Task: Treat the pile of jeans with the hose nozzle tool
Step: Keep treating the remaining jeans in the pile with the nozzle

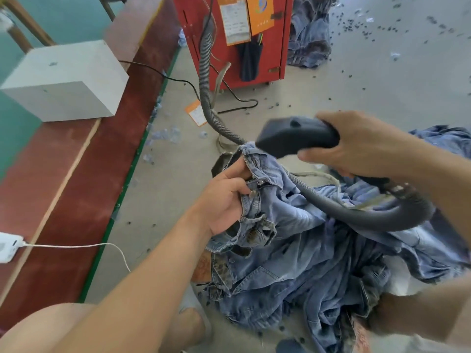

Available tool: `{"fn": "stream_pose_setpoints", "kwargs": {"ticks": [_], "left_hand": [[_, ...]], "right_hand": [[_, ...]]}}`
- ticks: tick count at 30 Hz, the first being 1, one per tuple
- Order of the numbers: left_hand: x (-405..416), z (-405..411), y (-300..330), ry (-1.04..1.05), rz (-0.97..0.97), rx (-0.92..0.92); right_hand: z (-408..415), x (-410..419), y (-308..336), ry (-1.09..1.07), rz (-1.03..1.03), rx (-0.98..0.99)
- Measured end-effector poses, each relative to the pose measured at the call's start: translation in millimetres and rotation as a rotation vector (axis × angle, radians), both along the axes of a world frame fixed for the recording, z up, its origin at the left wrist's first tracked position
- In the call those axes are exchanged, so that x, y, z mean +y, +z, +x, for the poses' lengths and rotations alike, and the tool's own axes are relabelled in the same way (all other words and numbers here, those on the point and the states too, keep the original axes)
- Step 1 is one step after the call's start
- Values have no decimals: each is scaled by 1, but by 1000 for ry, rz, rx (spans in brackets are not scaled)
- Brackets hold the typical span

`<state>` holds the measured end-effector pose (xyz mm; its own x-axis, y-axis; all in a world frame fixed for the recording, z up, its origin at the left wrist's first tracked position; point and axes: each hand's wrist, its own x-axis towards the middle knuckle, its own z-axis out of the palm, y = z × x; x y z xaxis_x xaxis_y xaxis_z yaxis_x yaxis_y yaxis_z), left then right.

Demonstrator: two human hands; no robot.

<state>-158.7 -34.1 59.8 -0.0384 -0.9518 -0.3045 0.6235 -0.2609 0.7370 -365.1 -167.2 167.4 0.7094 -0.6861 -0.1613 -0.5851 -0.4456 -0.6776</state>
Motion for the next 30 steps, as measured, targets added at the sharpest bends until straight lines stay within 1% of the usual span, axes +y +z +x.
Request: {"fn": "stream_pose_setpoints", "kwargs": {"ticks": [2,4,7,9,11,14,17,19,21,24,27,29,30], "left_hand": [[-1,1,0,15,6,15],[-1,-1,-3,17,30,45],[2,-2,-7,5,50,64],[4,2,-6,-14,44,53],[4,7,-4,-13,33,78],[4,11,-2,-25,11,117],[4,4,-3,-27,31,89],[4,3,-4,-1,50,90],[4,7,-3,-3,54,113],[3,11,-1,-11,60,121],[3,9,1,-26,43,127],[3,6,0,-51,39,116],[3,3,0,-56,47,100]], "right_hand": [[2,9,-5,90,-14,120],[12,17,-15,134,-111,173],[24,19,-20,36,-249,83],[20,9,-16,-40,-295,32],[6,-4,-8,-29,-291,37],[-5,-3,-5,76,-269,119],[6,12,-17,160,-319,144],[13,15,-21,162,-354,103],[12,10,-20,116,-370,48],[2,-4,-12,26,-325,2],[-4,-3,-7,89,-250,72],[1,8,-13,153,-266,112],[6,14,-17,169,-289,99]]}}
